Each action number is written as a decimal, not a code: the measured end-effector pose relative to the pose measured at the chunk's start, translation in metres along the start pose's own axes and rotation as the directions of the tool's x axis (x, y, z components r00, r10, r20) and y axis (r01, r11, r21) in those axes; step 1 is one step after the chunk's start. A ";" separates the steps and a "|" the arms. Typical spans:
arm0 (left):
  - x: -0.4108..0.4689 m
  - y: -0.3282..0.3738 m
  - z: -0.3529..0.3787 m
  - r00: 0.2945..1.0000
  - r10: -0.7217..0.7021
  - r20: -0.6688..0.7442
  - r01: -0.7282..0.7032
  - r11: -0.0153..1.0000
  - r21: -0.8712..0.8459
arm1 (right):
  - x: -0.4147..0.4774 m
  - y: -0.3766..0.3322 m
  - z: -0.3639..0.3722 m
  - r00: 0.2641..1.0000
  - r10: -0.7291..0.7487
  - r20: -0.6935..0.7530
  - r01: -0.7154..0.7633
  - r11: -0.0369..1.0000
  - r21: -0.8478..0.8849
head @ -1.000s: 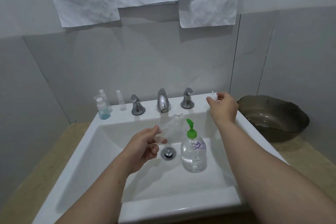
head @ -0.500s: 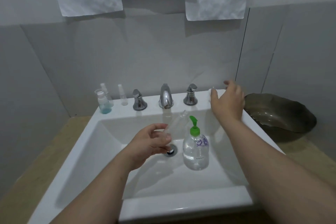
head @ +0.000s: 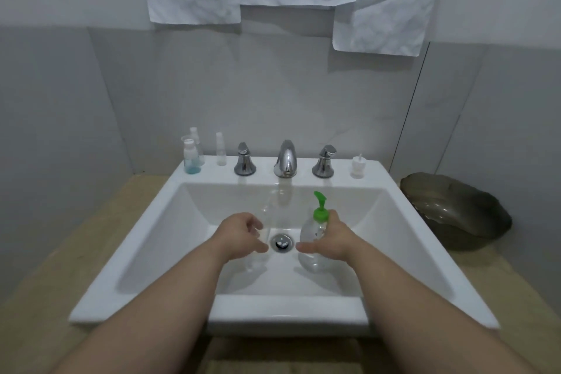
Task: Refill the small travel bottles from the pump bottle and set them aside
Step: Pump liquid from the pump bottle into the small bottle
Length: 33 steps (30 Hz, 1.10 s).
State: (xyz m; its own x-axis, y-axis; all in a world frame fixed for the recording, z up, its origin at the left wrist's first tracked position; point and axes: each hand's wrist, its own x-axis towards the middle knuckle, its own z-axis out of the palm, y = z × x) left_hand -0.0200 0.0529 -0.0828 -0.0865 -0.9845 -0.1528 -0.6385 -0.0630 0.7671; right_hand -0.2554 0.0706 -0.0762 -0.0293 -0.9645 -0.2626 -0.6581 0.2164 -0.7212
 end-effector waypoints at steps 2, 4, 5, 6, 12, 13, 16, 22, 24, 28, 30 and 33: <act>-0.001 -0.001 0.000 1.000 -0.006 0.022 0.005 0.999 0.032 | -0.001 0.005 -0.001 0.998 -0.051 -0.028 0.050 0.998 -0.045; -0.001 -0.001 0.000 0.999 -0.023 0.043 0.020 0.998 0.065 | -0.002 0.005 -0.006 0.996 -0.079 -0.037 0.077 0.995 -0.058; -0.001 -0.002 0.000 0.998 -0.032 0.048 0.028 0.996 0.080 | -0.003 0.003 -0.010 0.996 -0.090 -0.026 0.088 0.994 -0.068; 0.000 -0.002 0.000 0.998 -0.042 0.050 0.037 0.995 0.094 | -0.004 0.000 -0.014 0.995 -0.101 -0.007 0.100 0.991 -0.090; 0.007 -0.005 0.003 0.994 -0.040 0.100 0.024 0.988 0.151 | -0.018 -0.007 -0.036 0.986 -0.151 0.068 0.163 0.959 -0.231; 0.008 -0.005 0.004 0.993 -0.036 0.111 0.018 0.986 0.166 | -0.020 -0.008 -0.037 0.984 -0.158 0.086 0.174 0.956 -0.237; 0.012 -0.005 0.006 0.989 -0.037 0.141 0.012 0.984 0.177 | -0.021 -0.009 -0.034 0.973 -0.162 0.163 0.195 0.957 -0.216; 0.013 -0.003 0.007 0.987 -0.028 0.160 -0.001 0.984 0.176 | -0.019 -0.020 -0.022 0.947 -0.174 0.268 0.227 0.957 -0.182; 0.013 -0.003 0.007 0.988 -0.023 0.155 -0.005 0.984 0.177 | -0.018 -0.024 -0.018 0.942 -0.181 0.283 0.235 0.957 -0.168; 0.012 -0.005 0.006 0.987 -0.032 0.157 0.001 0.981 0.193 | -0.016 -0.023 -0.016 0.943 -0.173 0.283 0.218 0.966 -0.136; 0.012 -0.005 0.007 0.987 -0.042 0.158 0.009 0.979 0.205 | -0.018 -0.022 -0.017 0.946 -0.162 0.280 0.200 0.974 -0.110; 0.014 -0.006 0.007 0.987 -0.042 0.153 0.007 0.976 0.218 | -0.018 -0.020 -0.019 0.948 -0.154 0.279 0.188 0.977 -0.098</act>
State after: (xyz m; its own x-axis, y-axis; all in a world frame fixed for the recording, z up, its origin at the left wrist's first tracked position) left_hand -0.0223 0.0409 -0.0941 -0.1762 -0.9442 -0.2784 -0.7901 -0.0330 0.6120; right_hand -0.2562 0.0807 -0.0452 0.2833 -0.9054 -0.3163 -0.7224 0.0154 -0.6913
